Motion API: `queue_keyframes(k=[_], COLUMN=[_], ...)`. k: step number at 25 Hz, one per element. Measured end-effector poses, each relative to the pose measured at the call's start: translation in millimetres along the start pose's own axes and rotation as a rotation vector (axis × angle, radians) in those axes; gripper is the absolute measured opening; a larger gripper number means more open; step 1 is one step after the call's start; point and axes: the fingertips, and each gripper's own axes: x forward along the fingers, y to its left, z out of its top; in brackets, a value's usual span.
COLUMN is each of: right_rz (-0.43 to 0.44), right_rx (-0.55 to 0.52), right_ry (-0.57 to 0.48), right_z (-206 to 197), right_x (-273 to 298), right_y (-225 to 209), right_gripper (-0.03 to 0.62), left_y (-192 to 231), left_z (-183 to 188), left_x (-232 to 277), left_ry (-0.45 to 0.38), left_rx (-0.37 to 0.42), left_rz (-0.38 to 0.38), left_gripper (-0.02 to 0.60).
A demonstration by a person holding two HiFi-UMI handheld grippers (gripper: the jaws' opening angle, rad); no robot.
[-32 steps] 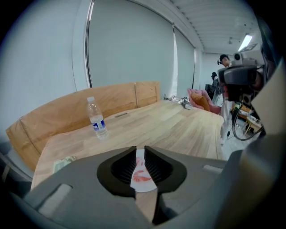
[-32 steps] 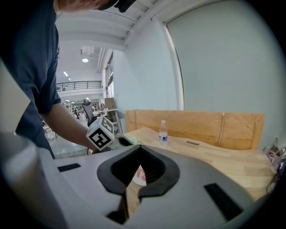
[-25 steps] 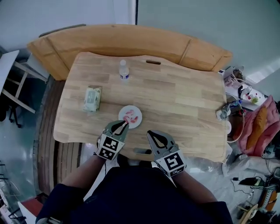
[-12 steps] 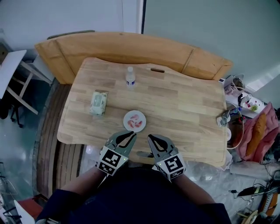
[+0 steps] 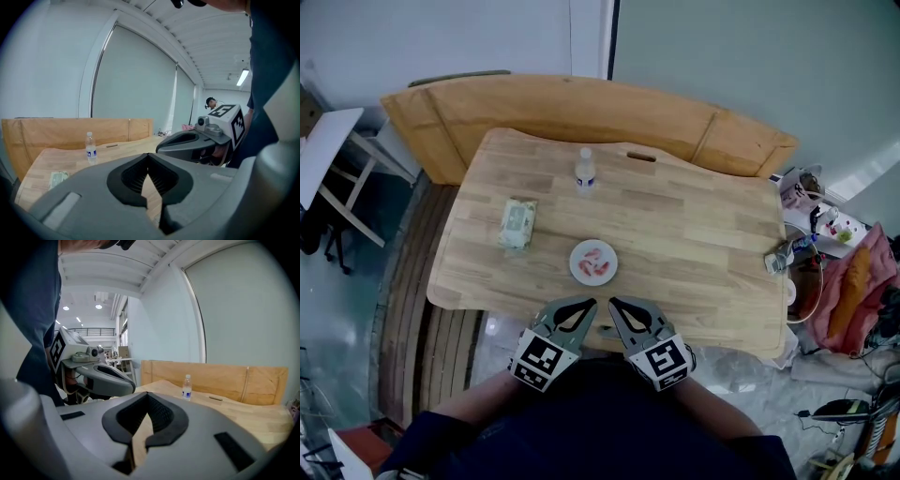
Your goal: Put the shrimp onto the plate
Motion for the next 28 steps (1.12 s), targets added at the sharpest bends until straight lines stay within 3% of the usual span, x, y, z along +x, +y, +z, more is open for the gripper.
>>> queue_keyframes(k=[28], right_rz=[0.04], right_rx=[-0.006], right_ry=[-0.004], right_z=[-1.3], right_x=[-6.1], right_y=[9.4], right_gripper=[0.006], left_y=[-14.0], left_z=[-8.8], left_x=[-3.9], left_ry=[0.003], left_rx=[0.001], left_rz=[-0.016], left_gripper=[0.006])
